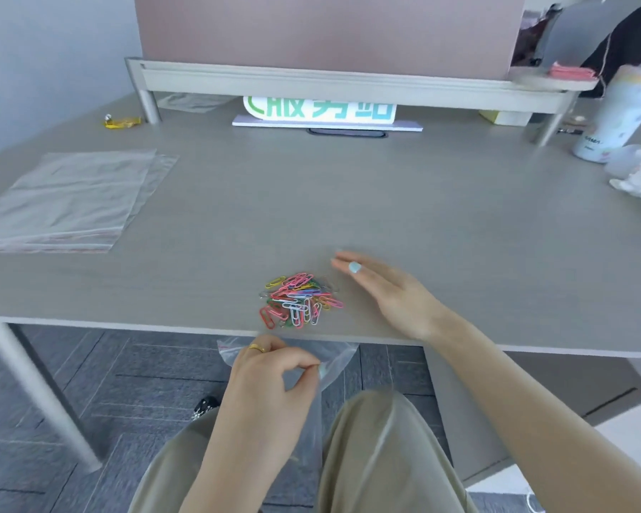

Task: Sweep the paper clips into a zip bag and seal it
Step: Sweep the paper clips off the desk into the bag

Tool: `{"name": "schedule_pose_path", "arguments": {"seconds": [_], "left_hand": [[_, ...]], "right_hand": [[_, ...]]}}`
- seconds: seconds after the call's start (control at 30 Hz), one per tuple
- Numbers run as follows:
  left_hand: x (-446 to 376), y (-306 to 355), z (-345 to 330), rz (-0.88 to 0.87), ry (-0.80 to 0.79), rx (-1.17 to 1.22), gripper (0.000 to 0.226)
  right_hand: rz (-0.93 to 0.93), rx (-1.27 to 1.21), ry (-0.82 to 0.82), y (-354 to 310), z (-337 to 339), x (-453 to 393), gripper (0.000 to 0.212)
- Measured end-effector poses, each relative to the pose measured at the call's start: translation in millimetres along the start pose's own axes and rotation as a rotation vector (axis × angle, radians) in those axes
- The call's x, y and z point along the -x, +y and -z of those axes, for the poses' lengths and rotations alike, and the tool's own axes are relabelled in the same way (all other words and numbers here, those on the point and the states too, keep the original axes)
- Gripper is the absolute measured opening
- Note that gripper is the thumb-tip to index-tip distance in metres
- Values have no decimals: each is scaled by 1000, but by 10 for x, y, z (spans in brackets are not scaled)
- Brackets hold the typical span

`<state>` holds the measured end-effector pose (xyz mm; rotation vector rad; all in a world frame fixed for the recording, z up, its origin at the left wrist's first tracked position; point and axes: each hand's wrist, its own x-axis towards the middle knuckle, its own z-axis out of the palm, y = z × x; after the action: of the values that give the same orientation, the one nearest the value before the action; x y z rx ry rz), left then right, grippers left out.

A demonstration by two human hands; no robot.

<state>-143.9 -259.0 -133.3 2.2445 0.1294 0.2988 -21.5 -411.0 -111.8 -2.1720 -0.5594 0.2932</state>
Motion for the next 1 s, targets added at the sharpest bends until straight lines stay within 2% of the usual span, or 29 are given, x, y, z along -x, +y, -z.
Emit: {"name": "schedule_pose_path", "arguments": {"seconds": [0.1,0.2,0.3,0.5,0.67,0.77,0.83,0.93,1.0], "left_hand": [[-7,48,-11,-20,-23,0,20],[13,102,-7,-36,-28,22,22],[28,124,22,-32,-32,48,16],[18,75,73,-7,-19,81,20],[-15,102,45,-23,1,74,14],[-34,114,42,-38,14,76,14],[-38,124,64,-46,11,83,14],[-38,127,112,-64,20,76,14],[-37,119,126,-74,25,70,14]], "right_hand": [[28,304,-51,-33,-102,116,44],[39,434,-91,-73,-149,232,49],[48,454,-127,-92,-163,355,50],[115,503,-160,-97,-203,504,50],[200,527,-176,-99,-273,614,64],[211,539,-179,-130,-326,632,64],[205,431,-179,-157,-330,620,55],[103,10,-121,-248,-245,527,44],[52,-72,-67,-272,-177,354,42]]}}
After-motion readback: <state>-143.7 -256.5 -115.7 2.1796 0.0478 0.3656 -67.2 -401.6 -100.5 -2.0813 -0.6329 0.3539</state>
